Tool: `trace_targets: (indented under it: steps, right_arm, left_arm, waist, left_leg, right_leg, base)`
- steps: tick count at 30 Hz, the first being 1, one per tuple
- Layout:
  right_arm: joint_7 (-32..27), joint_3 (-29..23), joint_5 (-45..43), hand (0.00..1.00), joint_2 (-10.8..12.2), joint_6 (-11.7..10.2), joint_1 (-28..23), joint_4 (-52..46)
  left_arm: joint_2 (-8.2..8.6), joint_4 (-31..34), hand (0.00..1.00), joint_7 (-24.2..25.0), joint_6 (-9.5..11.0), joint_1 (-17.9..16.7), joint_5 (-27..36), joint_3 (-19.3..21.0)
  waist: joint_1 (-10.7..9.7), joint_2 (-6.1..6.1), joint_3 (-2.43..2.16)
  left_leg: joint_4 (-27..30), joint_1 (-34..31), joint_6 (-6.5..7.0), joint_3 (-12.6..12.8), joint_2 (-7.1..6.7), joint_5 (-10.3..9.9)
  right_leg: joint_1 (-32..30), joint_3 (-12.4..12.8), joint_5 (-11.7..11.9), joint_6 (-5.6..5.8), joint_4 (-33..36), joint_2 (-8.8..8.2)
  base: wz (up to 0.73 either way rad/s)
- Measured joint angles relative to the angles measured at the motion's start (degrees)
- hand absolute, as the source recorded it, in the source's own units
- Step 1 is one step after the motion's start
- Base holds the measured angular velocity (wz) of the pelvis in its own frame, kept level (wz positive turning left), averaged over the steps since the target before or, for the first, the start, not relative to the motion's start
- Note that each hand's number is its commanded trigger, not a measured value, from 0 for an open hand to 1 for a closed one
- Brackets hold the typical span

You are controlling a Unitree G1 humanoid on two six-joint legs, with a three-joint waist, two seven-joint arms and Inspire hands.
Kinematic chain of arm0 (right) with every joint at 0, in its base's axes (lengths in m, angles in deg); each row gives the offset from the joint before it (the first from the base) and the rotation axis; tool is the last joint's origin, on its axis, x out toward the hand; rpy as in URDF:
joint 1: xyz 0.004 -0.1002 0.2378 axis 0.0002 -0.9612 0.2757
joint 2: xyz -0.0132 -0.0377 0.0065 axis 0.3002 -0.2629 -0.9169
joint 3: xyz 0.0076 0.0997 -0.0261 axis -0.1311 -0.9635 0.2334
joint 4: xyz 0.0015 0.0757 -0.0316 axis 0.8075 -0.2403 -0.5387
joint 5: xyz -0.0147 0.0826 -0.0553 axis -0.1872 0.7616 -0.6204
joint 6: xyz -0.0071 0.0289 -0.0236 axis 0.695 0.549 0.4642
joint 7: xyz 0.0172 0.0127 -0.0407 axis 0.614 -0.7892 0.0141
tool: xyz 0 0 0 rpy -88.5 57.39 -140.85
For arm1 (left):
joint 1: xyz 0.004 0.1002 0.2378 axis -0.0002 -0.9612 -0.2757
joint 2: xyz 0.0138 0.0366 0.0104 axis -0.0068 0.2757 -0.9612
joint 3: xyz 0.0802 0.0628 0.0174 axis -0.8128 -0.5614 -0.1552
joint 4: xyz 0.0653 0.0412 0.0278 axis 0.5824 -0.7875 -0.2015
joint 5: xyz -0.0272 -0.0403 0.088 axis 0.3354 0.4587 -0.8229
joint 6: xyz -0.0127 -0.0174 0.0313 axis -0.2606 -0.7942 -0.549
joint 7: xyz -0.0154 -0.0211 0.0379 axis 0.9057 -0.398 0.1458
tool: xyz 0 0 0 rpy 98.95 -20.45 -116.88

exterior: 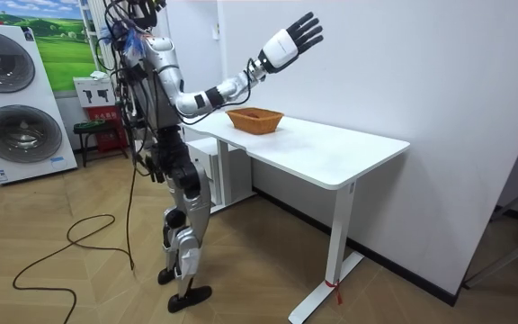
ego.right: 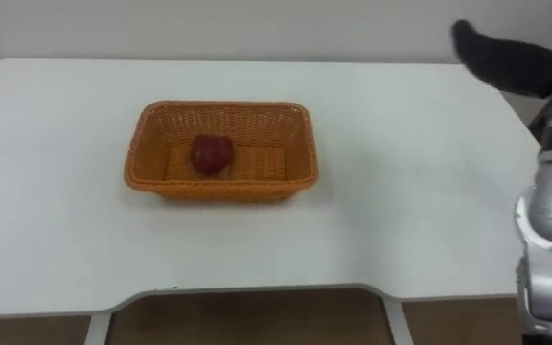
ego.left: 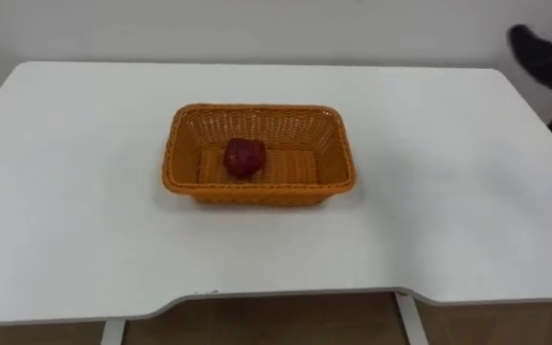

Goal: Pick and place apple

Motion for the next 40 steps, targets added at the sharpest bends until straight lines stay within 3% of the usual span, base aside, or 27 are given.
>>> trace_targets:
  steps: [2, 7, 9, 11, 12, 13, 18, 22, 25, 27, 33, 40]
  right_arm:
    - [-4.36, -2.48, 0.59, 0.0, 0.0, 0.1, -1.04, 2.22]
    - [-13.22, -7.93, 7.27, 0.0, -0.04, -0.41, -5.34, 13.46]
    - [-14.4, -7.98, 11.96, 0.0, -0.03, -0.04, -7.84, 19.89]
    - [-14.33, -8.0, 15.81, 0.0, -0.03, 0.99, -9.86, 27.21]
    - [-13.99, -8.02, 18.66, 0.0, -0.03, 1.49, -10.65, 33.14]
    - [-13.24, -8.05, 21.22, 0.0, -0.01, 2.08, -11.34, 39.64]
    - [-7.93, -7.8, 31.78, 0.0, 1.53, 5.09, -13.8, 62.23]
    - [-1.81, -5.46, 33.95, 0.0, 5.99, 8.34, -16.43, 72.9]
    - [3.94, -2.07, 32.99, 0.0, 7.53, 10.24, -16.2, 79.49]
    - [6.72, 0.44, 31.54, 0.0, 8.17, 12.13, -16.01, 81.46]
    - [13.51, 6.66, 22.08, 0.0, 9.09, 14.24, -15.28, 82.58]
    - [18.59, 15.31, 10.13, 0.0, 10.0, 14.88, -11.81, 82.6]
  left_arm:
    - [0.07, 0.01, 0.0, -0.23, -0.28, -0.42, -0.01, 1.12]
    - [0.24, 0.98, 0.0, -2.48, -0.46, -0.23, 0.13, 2.68]
    - [0.23, 1.46, 0.0, -2.84, -1.05, -0.05, 0.12, 3.41]
    - [0.46, 1.77, 0.0, -3.01, -1.5, 0.06, 0.09, 4.42]
    - [0.51, 1.75, 0.0, -3.13, -1.58, 0.04, 0.09, 4.9]
    - [0.51, 1.82, 0.0, -3.37, -1.6, 0.06, 0.07, 5.25]
    - [1.15, 1.81, 0.0, -3.44, -2.5, 0.12, 0.13, 5.8]
    - [1.91, 1.72, 0.0, -3.18, -3.85, 0.51, -0.23, 6.75]
    - [2.79, 1.75, 0.0, -1.81, -4.53, 0.58, -0.61, 6.73]
    - [2.79, 1.74, 0.0, -1.68, -5.36, 0.61, -0.61, 6.74]
    - [2.82, 0.86, 0.0, -1.51, -6.32, 1.73, -0.16, 5.83]
    - [3.62, -1.61, 0.0, -1.57, -7.82, 4.65, -0.04, 1.42]
  waist:
    - [-0.79, -0.1, -0.01]
    - [-2.05, -0.75, -0.51]
    - [-2.32, -0.85, -0.63]
    - [-2.38, -1.24, -0.47]
    - [-2.5, -0.8, -0.44]
    - [-2.7, -1.08, -0.29]
    - [-2.66, 0.46, -0.29]
    - [-2.55, 0.71, -0.29]
    - [-2.4, 0.83, -0.06]
    - [-2.18, 0.57, -0.01]
    - [-0.66, 0.61, 0.14]
    - [0.49, 2.27, 0.24]
  left_leg:
    - [-0.14, 0.1, -0.03, 0.21, 0.05, 0.04]
    - [-0.22, -0.2, -0.01, 0.34, -0.03, 0.17]
    - [-0.2, -0.34, -0.01, 0.51, -0.04, 0.17]
    - [-0.24, -0.36, 0.02, 0.83, -0.04, 0.18]
    - [-0.22, -0.32, 0.03, 1.0, -0.03, 0.18]
    - [-0.24, -0.39, 0.07, 0.98, -0.02, 0.14]
    - [-0.71, -0.34, 0.19, 1.08, 0.05, -0.05]
    - [-0.52, -0.11, 0.07, 1.07, 0.05, 0.05]
    - [-0.37, -0.13, 0.16, 1.05, -0.08, -0.01]
    - [-0.32, -0.12, 0.22, 1.06, -0.11, -0.05]
    - [-0.38, 0.76, 0.31, 1.49, -0.14, -0.09]
    - [-0.42, 0.81, 0.38, 1.44, -0.13, -0.31]
  right_leg:
    - [-0.33, 0.19, 0.0, 0.0, 0.0, 0.02]
    - [-0.74, 0.28, 0.0, 0.0, 0.0, 0.0]
    - [-0.72, 0.26, 0.0, 0.0, 0.01, -0.02]
    - [-0.79, 0.71, 0.0, 0.0, 0.02, -0.04]
    - [-0.75, 0.9, 0.0, 0.0, -0.01, -0.04]
    - [-0.76, 0.87, 0.0, 0.0, 0.02, -0.04]
    - [-1.04, 1.71, -0.01, 0.01, 0.14, 0.06]
    - [-0.86, 2.06, -0.09, -0.09, 0.19, 0.02]
    - [-1.15, 2.12, -0.15, 0.01, -0.04, 0.03]
    - [-1.25, 2.15, -0.21, 0.07, -0.09, -0.02]
    - [-0.68, 2.6, -0.13, 0.21, -0.03, 0.08]
    - [-0.63, 2.26, -0.13, 0.22, -0.08, 0.06]
  base:
    - [-0.06]
    - [-0.02]
    - [0.0]
    - [-0.06]
    - [-0.04]
    - [0.0]
    - [-0.05]
    - [-0.02]
    - [-0.01]
    - [0.0]
    - [-0.03]
    - [0.0]
